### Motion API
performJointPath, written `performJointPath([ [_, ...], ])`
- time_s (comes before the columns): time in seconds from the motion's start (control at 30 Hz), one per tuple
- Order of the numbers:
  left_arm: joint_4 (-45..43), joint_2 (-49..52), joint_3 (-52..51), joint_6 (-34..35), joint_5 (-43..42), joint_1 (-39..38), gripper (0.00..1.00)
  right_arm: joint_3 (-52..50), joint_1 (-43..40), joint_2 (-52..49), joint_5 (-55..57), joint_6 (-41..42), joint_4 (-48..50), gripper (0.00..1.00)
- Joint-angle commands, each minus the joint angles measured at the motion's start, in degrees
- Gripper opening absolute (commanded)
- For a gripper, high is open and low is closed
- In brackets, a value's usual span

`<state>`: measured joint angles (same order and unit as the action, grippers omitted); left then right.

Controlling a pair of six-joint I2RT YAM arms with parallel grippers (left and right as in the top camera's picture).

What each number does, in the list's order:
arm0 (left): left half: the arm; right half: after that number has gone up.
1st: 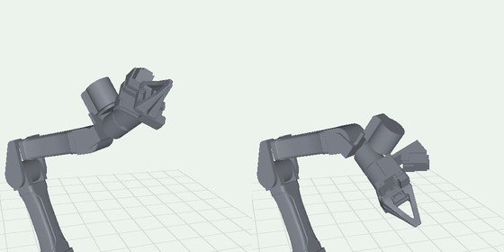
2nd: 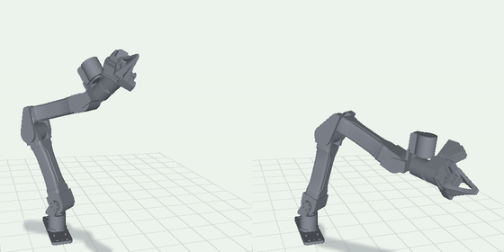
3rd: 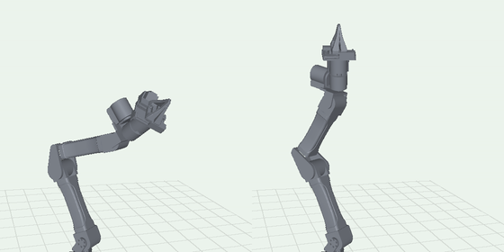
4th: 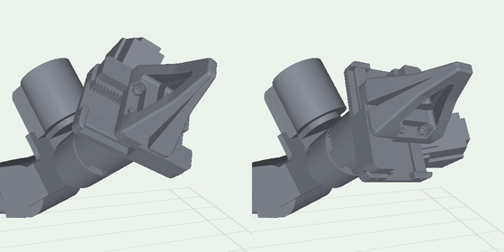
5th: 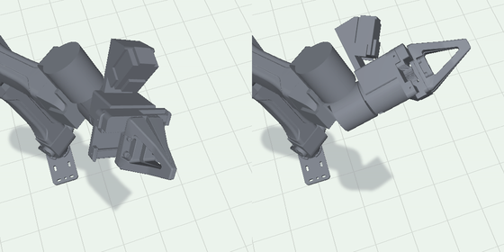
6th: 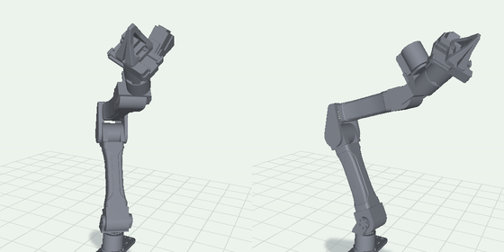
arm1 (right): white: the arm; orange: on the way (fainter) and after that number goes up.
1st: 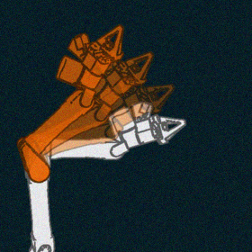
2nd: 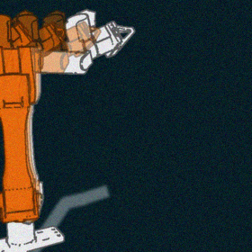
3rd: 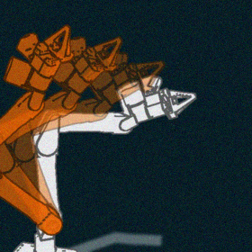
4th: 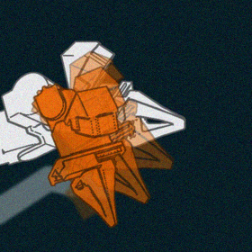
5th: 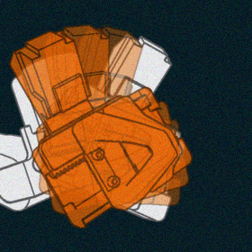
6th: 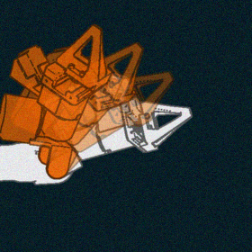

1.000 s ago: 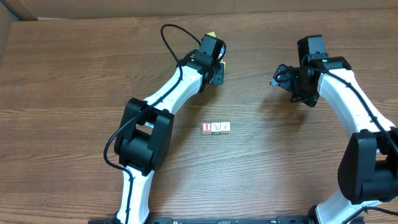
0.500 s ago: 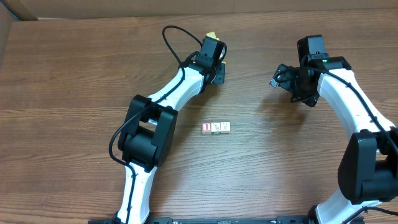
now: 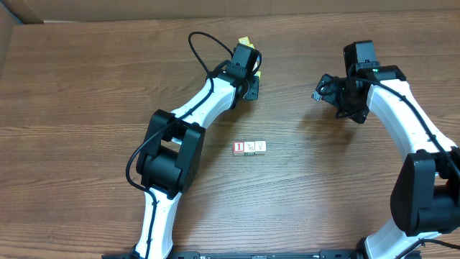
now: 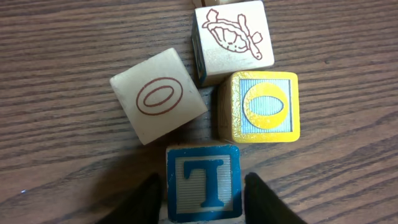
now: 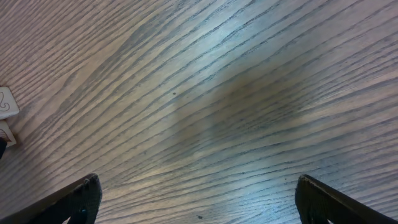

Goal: Flip 4 blocks

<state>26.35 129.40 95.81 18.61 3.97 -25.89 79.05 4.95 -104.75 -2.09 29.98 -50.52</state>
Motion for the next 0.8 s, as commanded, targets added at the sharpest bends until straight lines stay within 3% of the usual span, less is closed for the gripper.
performJointPath([
  [0.0, -0.57, 0.44, 0.63, -0.46, 0.94, 0.04, 0.4, 0.63, -0.11, 0.17, 0.55, -0.24, 0.31, 1.0],
  [0.43, -0.92, 0.46, 0.63, -0.44, 1.14, 0.04, 0.27, 0.63, -0.11, 0.17, 0.52, -0.24, 0.31, 1.0],
  [0.77, 5.16, -5.66, 0.79, -0.42, 0.96, 0.04, 0.27, 0.63, -0.11, 0.17, 0.52, -0.24, 0.31, 1.0],
])
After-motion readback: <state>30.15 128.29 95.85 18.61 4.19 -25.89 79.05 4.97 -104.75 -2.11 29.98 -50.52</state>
